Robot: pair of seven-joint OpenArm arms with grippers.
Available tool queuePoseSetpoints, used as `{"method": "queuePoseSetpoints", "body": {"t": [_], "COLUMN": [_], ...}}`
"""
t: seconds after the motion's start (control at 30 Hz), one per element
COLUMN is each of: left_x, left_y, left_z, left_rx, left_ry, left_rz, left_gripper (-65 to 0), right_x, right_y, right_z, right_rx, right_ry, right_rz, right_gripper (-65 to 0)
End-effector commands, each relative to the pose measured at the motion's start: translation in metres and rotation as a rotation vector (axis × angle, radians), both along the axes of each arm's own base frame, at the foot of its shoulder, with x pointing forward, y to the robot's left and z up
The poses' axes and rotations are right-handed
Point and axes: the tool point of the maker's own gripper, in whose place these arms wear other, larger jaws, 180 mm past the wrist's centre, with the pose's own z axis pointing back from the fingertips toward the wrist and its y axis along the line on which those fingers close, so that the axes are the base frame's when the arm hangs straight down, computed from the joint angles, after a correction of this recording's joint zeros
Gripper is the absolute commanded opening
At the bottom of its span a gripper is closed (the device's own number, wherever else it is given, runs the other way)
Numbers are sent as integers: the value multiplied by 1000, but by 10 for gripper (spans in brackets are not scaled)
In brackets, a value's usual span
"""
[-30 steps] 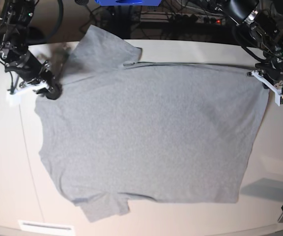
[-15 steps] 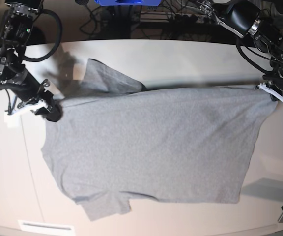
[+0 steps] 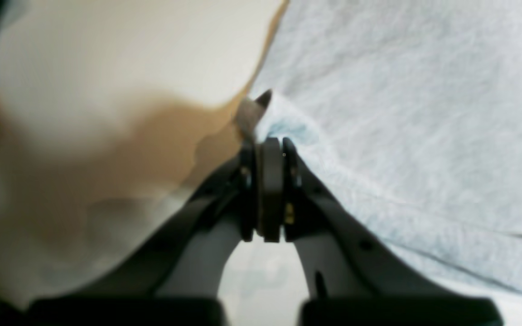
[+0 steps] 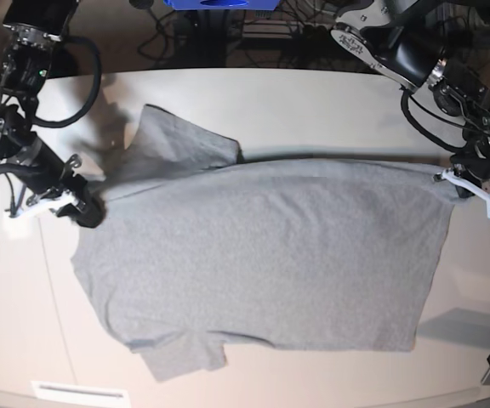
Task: Fold the T-shirt properly
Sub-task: 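Lift the shirt edge with both grippers and pull it toward the robot, then lower the held edge onto the table and open both grippers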
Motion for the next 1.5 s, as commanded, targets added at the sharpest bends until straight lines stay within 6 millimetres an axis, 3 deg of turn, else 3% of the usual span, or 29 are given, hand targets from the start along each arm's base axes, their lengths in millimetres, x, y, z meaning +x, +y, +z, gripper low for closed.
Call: {"method": "queuePoseSetpoints", "body": {"t": [0.0,0.3,0.43,0.63,0.9,1.07,1.17,1.33,1.47], "left_x": [9,28,27,28,37,48,58,50,52], "left_y": [5,3,10,15,8,9,-1,-7,-6], "left_z": [12,19,23,0,-21,-11,-2,7,1], "left_rx": [13,-17,-26,-97,-156,-154,-119,-52,-68], "left_ry": [-47,-94,-113,-142,-189,-214,-209,-202,-192], "left_rz": [0,-1,33,62,52,48,-10,-48,-46], "left_gripper": [-650,-650,-650,-650,-650,-650,-650,-650,-650], "right_x": [8,23,31,35,32,35,35,34,34], "right_y": [-4,-8,-18,-24,-27,-27,-27,-34,-35], "right_z": [10,1,0,-2,-28,-26,-27,-26,-25], "right_rx": [-1,25,-28,-74,-48,-45,-44,-64,-67], "right_ry": [-37,-18,-17,-10,65,62,67,68,66], "right_rz": [-7,-22,-32,-45,-54,-53,-49,-48,-47], "right_gripper": [-650,-650,-650,-650,-650,-650,-650,-650,-650]}}
